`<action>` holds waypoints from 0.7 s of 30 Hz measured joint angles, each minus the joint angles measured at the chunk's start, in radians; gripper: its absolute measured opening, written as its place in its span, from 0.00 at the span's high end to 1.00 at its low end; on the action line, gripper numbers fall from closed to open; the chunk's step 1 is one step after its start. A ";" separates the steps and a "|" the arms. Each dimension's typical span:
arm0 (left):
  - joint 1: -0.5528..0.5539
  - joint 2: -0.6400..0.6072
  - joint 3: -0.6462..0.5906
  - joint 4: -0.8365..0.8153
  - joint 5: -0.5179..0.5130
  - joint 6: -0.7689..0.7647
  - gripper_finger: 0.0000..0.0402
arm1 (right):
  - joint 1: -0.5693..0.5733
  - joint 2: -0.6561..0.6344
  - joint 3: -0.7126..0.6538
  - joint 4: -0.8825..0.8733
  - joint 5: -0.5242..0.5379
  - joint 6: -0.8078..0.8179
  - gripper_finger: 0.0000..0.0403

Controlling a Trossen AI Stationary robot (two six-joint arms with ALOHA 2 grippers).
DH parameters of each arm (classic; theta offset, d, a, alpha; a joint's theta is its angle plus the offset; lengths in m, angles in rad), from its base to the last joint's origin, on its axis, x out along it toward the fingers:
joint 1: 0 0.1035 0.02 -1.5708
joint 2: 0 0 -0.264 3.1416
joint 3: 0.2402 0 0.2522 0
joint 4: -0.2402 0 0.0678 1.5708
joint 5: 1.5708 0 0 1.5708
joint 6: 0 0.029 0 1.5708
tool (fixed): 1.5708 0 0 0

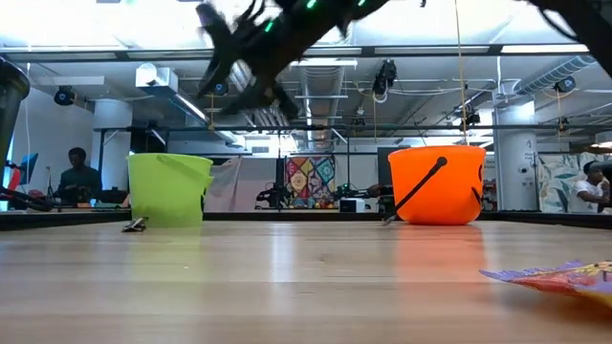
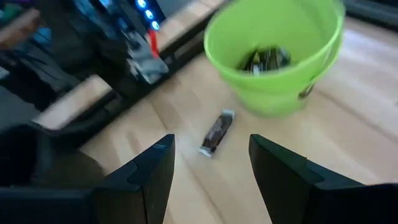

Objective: Sort candy by brand, put in halloween buckets
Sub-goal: Put the brown candy into the green bucket

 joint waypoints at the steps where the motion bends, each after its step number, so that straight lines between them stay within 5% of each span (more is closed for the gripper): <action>1: -0.002 0.000 0.025 0.001 0.000 0.014 0.68 | 0.005 0.035 0.012 0.013 0.001 0.002 0.51; 10: -0.001 0.000 0.191 0.000 -0.083 0.174 0.68 | 0.017 0.321 0.242 -0.010 0.019 0.011 0.51; 21: -0.001 0.003 0.214 -0.006 -0.211 0.228 0.68 | 0.012 0.612 0.586 -0.083 -0.012 -0.024 0.51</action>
